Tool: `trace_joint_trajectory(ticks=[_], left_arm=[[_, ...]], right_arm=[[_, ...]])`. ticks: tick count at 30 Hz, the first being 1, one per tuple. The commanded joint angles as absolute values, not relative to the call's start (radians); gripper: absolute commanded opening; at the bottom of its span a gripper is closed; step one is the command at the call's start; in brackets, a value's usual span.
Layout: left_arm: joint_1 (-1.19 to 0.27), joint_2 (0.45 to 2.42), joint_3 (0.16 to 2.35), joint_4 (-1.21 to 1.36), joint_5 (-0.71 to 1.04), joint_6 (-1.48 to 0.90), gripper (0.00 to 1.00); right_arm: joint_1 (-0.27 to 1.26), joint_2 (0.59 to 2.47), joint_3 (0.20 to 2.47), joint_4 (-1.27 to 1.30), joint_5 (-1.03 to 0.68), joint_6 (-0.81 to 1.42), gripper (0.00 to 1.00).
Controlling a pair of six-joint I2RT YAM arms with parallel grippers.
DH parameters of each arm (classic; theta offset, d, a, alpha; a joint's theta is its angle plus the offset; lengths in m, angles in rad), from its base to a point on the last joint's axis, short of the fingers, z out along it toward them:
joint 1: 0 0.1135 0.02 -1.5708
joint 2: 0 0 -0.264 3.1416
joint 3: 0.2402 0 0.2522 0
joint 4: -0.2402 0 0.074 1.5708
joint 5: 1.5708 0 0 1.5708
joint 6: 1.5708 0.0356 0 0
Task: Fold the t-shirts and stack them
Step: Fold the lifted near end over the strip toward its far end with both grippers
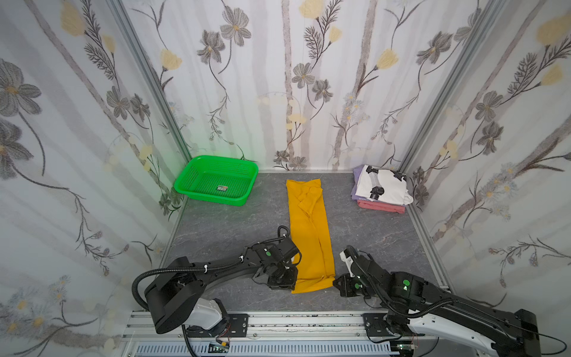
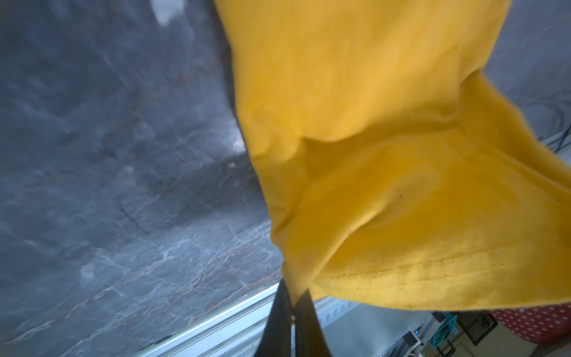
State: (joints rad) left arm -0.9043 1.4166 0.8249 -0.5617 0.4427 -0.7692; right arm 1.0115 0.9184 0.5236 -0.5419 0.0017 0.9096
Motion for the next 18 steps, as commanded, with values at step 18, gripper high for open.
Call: trace_joint_trajectory(ticks=[18], left_arm=[[-0.521,1.876,1.425,-0.743,0.542,-0.412,0.0]], right_arm=[[0.487,1.647,0.956,-0.253,-0.223,0.497,0.0]])
